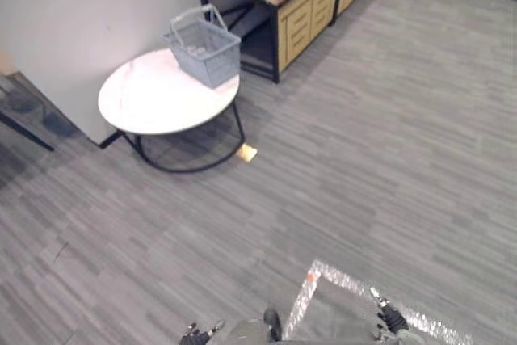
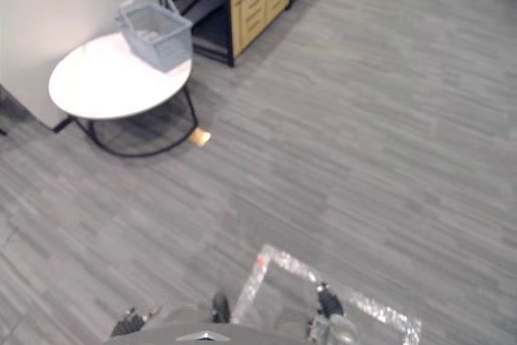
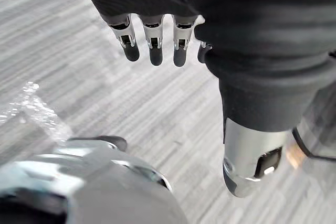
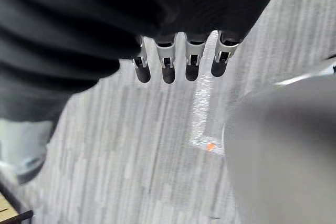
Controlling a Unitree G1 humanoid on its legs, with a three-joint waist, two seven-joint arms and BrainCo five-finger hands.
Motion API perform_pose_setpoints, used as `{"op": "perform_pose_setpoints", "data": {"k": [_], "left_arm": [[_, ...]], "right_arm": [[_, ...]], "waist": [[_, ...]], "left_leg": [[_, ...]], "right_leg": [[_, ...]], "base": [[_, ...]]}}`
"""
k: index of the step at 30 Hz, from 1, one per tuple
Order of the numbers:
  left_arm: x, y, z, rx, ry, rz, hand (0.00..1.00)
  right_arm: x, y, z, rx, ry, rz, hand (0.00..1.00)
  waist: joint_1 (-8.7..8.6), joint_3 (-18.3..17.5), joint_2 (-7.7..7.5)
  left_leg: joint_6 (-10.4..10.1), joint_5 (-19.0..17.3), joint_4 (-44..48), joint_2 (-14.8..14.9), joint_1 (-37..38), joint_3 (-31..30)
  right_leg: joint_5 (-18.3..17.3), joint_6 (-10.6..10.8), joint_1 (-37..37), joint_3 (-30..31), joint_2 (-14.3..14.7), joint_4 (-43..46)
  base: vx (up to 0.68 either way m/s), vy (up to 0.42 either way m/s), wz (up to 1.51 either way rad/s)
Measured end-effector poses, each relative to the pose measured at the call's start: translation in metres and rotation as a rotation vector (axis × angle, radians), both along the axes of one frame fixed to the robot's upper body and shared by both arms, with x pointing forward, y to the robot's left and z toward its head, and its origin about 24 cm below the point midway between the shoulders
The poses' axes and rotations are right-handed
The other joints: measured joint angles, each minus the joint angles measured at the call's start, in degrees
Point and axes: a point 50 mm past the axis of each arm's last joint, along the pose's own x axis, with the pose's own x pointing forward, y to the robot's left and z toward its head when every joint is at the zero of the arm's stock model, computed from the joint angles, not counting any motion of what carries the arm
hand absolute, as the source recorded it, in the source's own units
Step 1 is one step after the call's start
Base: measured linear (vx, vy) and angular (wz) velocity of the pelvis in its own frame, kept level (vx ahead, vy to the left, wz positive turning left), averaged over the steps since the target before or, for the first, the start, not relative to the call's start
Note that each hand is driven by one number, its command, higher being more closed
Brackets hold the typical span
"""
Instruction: Pick vegetable in the basket
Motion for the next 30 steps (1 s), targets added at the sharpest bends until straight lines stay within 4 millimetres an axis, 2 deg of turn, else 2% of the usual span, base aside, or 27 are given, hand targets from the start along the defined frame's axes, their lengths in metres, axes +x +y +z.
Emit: {"op": "perform_pose_setpoints", "data": {"k": [3,4,5,7,9,11,12,13,14,15,16,17,18,19,20,21,23,26,27,28,30], "left_arm": [[0.010,-0.003,0.001,-0.010,-0.025,-0.004,0.00],[0.014,-0.004,0.001,-0.013,-0.035,0.003,0.00],[0.019,-0.007,0.001,-0.023,-0.053,0.030,0.00],[0.025,-0.014,0.001,-0.044,-0.070,0.058,0.00],[0.038,-0.030,0.001,-0.087,-0.104,0.082,0.00],[0.044,-0.035,0.002,-0.103,-0.125,0.113,0.00],[0.049,-0.034,0.003,-0.106,-0.137,0.129,0.00],[0.048,-0.037,0.002,-0.113,-0.134,0.140,0.00],[0.050,-0.042,0.002,-0.129,-0.139,0.145,0.00],[0.053,-0.046,0.003,-0.133,-0.155,0.147,0.00],[0.053,-0.047,0.003,-0.137,-0.156,0.152,0.00],[0.053,-0.047,0.003,-0.136,-0.161,0.157,0.00],[0.055,-0.046,0.004,-0.134,-0.172,0.163,0.00],[0.056,-0.045,0.005,-0.132,-0.180,0.165,0.00],[0.059,-0.043,0.007,-0.126,-0.197,0.165,0.00],[0.061,-0.041,0.008,-0.125,-0.209,0.179,0.00],[0.063,-0.040,0.009,-0.127,-0.223,0.183,0.00],[0.061,-0.036,0.010,-0.112,-0.229,0.184,0.00],[0.057,-0.033,0.009,-0.104,-0.219,0.195,0.00],[0.053,-0.034,0.008,-0.103,-0.209,0.199,0.00],[0.045,-0.033,0.007,-0.101,-0.199,0.236,0.00]], "right_arm": [[-0.003,-0.008,0.001,-0.010,0.002,-0.051,0.00],[-0.004,-0.009,0.000,-0.010,0.006,-0.061,0.00],[-0.009,-0.010,-0.001,-0.010,0.019,-0.075,0.00],[-0.017,-0.011,-0.002,-0.015,0.040,-0.080,0.00],[-0.023,-0.015,-0.002,-0.027,0.058,-0.091,0.00],[-0.025,-0.012,-0.002,-0.027,0.055,-0.091,0.00],[-0.029,-0.010,-0.003,-0.021,0.072,-0.085,0.00],[-0.032,-0.012,-0.003,-0.027,0.082,-0.072,0.00],[-0.033,-0.012,-0.003,-0.038,0.090,-0.039,0.00],[-0.031,-0.016,-0.002,-0.053,0.091,-0.017,0.00],[-0.030,-0.018,-0.002,-0.062,0.091,-0.007,0.00],[-0.026,-0.019,-0.001,-0.071,0.085,0.011,0.00],[-0.025,-0.019,-0.001,-0.070,0.086,0.011,0.00],[-0.025,-0.019,-0.001,-0.072,0.089,0.011,0.00],[-0.023,-0.019,-0.001,-0.074,0.086,0.016,0.00],[-0.020,-0.019,0.000,-0.074,0.080,0.021,0.00],[-0.021,-0.019,-0.001,-0.081,0.087,0.034,0.00],[-0.024,-0.022,-0.001,-0.090,0.103,0.041,0.00],[-0.026,-0.021,-0.001,-0.090,0.117,0.037,0.00],[-0.028,-0.021,-0.002,-0.091,0.124,0.035,0.00],[-0.031,-0.021,-0.002,-0.097,0.131,0.031,0.00]], "waist": [[-0.78,1.1,0.54],[-1.07,1.4,0.64],[-1.32,2.0,1.13],[-1.50,2.8,2.42],[-1.40,4.2,4.01],[-1.47,4.4,3.56],[-1.51,4.4,3.22],[-1.59,4.3,3.79],[-1.43,4.0,4.10],[-0.95,4.0,4.81],[-1.01,3.8,5.31],[-1.47,3.7,5.76],[-1.34,3.8,5.78],[-1.27,3.9,5.74],[-1.21,4.0,5.67],[-0.61,4.7,4.73],[0.36,4.6,4.72],[0.69,4.6,5.18],[1.29,4.6,4.99],[1.73,4.6,4.70],[1.91,4.6,4.64]], "left_leg": [[-0.5,-2.2,-3.4,0.0,7.3,-0.1],[-0.7,-2.9,-3.4,0.1,8.3,-0.2],[-1.2,-4.3,-3.4,0.6,10.2,-0.2],[-2.5,-6.4,-3.3,2.1,12.1,-0.3],[-5.0,-9.4,-3.8,4.9,15.2,-0.8],[-7.3,-12.0,-4.4,6.5,17.0,-1.6],[-6.5,-14.3,-4.6,7.8,19.2,-3.0],[-5.2,-15.0,-4.6,8.8,20.2,-3.5],[-6.2,-12.5,-2.4,10.2,20.4,-5.4],[-7.2,-9.9,1.7,12.0,19.5,-7.4],[-7.6,-8.5,5.4,13.1,18.2,-8.6],[-8.3,-4.6,16.2,15.0,13.5,-11.4],[-9.4,2.4,28.6,16.2,7.6,-14.6],[-11.4,4.3,35.2,16.6,5.0,-15.9],[-12.7,5.1,43.6,17.1,1.5,-15.5],[-11.9,4.6,52.3,17.6,-2.6,-11.6],[-10.6,3.5,55.2,16.9,-6.3,-7.6],[-9.4,-1.1,49.4,15.5,-14.5,-1.7],[-8.8,-2.3,41.2,14.9,-15.7,0.7],[-8.2,-2.0,32.3,13.8,-15.5,1.8],[-5.2,1.7,12.0,12.2,-14.4,1.9]], "right_leg": [[-6.2,-1.8,-5.0,-7.4,0.2,-2.5],[-6.9,-2.4,-6.1,-8.6,0.3,-4.3],[-7.9,-2.6,-7.9,-10.4,0.8,-8.9],[-7.7,-2.4,-9.8,-11.6,2.4,-19.4],[-4.8,-0.8,-11.5,-11.4,4.4,-37.3],[-0.5,1.0,-12.2,-8.1,4.9,-48.8],[3.4,1.7,-13.0,-7.5,4.6,-46.4],[3.5,1.7,-13.7,-7.7,5.3,-42.6],[1.4,-1.5,-15.5,-7.9,5.6,-35.5],[-2.2,-3.3,-15.1,-9.1,6.3,-31.8],[-3.7,-4.2,-14.2,-10.2,6.6,-31.2],[-6.2,-5.0,-11.6,-12.1,7.0,-31.3],[-8.1,-5.7,-7.8,-13.6,7.3,-32.3],[-8.8,-6.0,-5.4,-14.5,7.5,-33.3],[-9.6,-6.2,-1.3,-15.4,7.9,-35.1],[-9.9,-6.7,5.8,-16.0,8.4,-39.4],[-10.2,-6.4,11.7,-16.4,8.2,-43.9],[-10.3,-4.6,18.3,-16.9,7.5,-49.5],[-10.1,-3.8,20.5,-16.8,7.0,-51.4],[-10.3,-2.9,21.9,-16.8,6.4,-52.6],[-11.5,-0.2,25.2,-17.1,5.3,-54.7]], "base": [[0.39,-0.001,-0.05],[0.34,-0.081,-0.01],[0.37,-0.114,-0.01],[0.40,-0.147,0.05],[0.55,-0.244,0.10],[0.55,-0.286,0.27],[0.50,-0.269,0.45],[0.65,-0.334,0.63],[0.66,-0.378,0.43],[0.77,-0.492,0.38],[0.76,-0.524,0.33],[0.73,-0.458,0.51],[0.60,-0.321,0.54],[0.57,-0.250,0.46],[0.52,-0.188,0.39],[0.50,-0.161,0.32],[0.38,-0.072,0.23],[0.40,0.010,0.05],[0.31,0.078,-0.21],[0.47,0.140,-0.24],[0.38,0.191,-0.08]]}}
